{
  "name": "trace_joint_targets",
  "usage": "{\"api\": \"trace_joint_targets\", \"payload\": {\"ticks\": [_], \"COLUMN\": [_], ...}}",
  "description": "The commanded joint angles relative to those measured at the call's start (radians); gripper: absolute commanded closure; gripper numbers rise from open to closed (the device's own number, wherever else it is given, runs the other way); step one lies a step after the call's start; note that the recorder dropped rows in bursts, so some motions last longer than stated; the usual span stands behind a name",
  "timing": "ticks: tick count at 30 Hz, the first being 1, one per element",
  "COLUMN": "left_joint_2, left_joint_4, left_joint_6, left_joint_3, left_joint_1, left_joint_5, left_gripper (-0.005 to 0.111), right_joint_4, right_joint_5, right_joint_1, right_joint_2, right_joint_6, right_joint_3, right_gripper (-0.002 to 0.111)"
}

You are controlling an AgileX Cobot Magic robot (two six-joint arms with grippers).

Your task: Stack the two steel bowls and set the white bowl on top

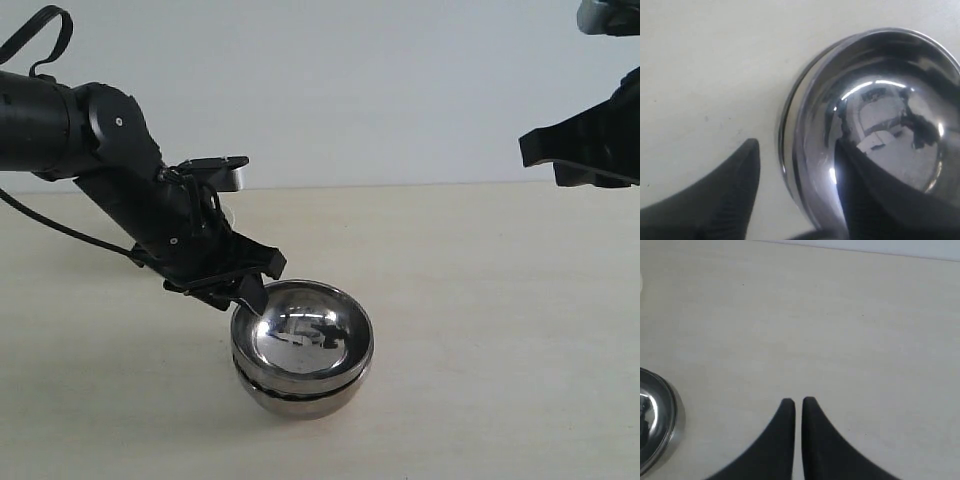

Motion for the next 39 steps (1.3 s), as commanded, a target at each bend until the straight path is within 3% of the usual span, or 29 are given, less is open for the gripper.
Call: {"api": "trace_joint_targets", "payload": {"ticks": [1, 5, 11, 21, 32, 39], "left_joint_2": [-0.028, -0.046, -0.028, 0.034, -0.044, -0.053], "left_joint_4": [0.008, 0.01, 0.002, 0.0, -0.009, -0.009], "left_joint_6": [-0.009, -0.009, -0.009, -0.024, -0.022, -0.024], "left_joint_3": [-0.012, -0.035, -0.038, -0.036, -0.038, -0.038], "left_joint_1": [-0.005, -0.005, -0.005, -0.005, -0.005, -0.005], "left_joint_5": [0.016, 0.071, 0.084, 0.072, 0.092, 0.12], "left_gripper": [0.062, 0.069, 0.102, 0.103, 0.103, 0.103], "right_joint_4": [-0.002, 0.002, 0.015, 0.015, 0.028, 0.361], "right_joint_5": [0.002, 0.002, 0.004, 0.004, 0.019, 0.084], "right_joint_1": [-0.007, -0.007, -0.007, -0.007, -0.005, -0.005], "right_joint_2": [-0.009, -0.009, -0.009, -0.009, -0.009, 0.045], "right_joint_6": [-0.011, -0.011, -0.011, -0.011, -0.018, -0.304], "right_joint_3": [0.002, 0.002, 0.002, 0.002, 0.002, 0.003], "right_gripper": [0.108, 0.108, 0.108, 0.108, 0.108, 0.108]}}
